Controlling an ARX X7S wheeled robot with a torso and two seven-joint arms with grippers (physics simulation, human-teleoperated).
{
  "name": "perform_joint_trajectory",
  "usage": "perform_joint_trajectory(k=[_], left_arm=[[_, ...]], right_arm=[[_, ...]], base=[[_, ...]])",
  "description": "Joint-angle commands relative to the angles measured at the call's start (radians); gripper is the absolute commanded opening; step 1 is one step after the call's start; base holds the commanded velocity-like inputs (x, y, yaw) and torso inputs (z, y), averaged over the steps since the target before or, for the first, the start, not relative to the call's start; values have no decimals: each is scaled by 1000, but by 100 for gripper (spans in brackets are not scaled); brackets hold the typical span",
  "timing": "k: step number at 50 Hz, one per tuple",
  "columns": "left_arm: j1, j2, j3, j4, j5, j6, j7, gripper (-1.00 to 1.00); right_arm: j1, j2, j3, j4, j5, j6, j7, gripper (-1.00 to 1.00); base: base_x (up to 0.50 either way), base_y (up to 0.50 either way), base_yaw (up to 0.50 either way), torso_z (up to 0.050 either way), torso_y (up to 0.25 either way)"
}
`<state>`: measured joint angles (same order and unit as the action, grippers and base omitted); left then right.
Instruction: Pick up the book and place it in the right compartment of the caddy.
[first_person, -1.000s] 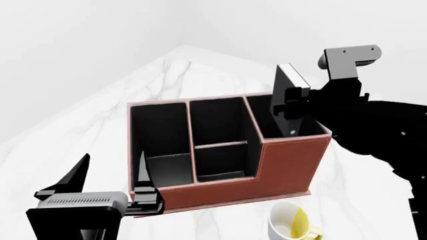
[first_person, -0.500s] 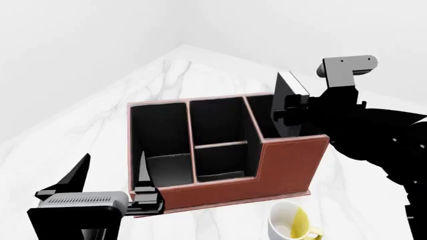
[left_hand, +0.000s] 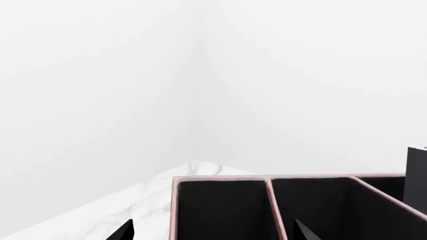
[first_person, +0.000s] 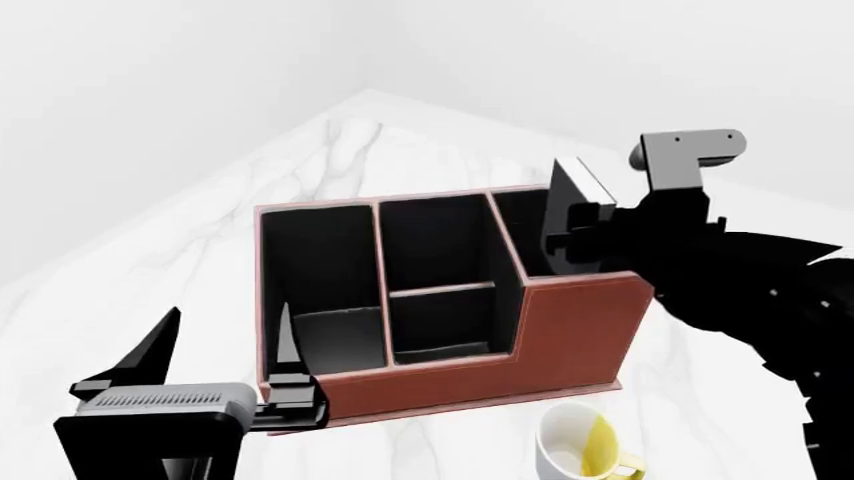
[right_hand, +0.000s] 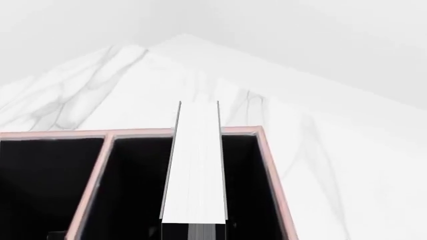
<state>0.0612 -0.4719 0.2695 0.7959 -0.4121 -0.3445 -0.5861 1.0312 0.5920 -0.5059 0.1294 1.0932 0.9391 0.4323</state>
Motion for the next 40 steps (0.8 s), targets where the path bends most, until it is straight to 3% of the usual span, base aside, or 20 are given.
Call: perform_joint_trajectory(k=[1, 30, 31, 40], left_arm=[[-1, -2, 2, -1, -1, 1, -2, 100], [-3, -7, 9, -1, 1, 4, -10, 100], [-3, -7, 9, -1, 1, 4, -10, 100], [-2, -9, 9, 1, -2, 6, -12, 100]], right_arm=[[-8, 2, 18, -13, -37, -11, -5, -100], [-27, 2, 14, 12, -42, -37, -32, -100], [-26, 2, 15, 14, -38, -35, -34, 100], [-33, 4, 15, 8, -39, -41, -31, 100]], base=[[0, 0, 0, 0, 0], [0, 0, 0, 0, 2], [0, 0, 0, 0, 0], [0, 0, 0, 0, 0]])
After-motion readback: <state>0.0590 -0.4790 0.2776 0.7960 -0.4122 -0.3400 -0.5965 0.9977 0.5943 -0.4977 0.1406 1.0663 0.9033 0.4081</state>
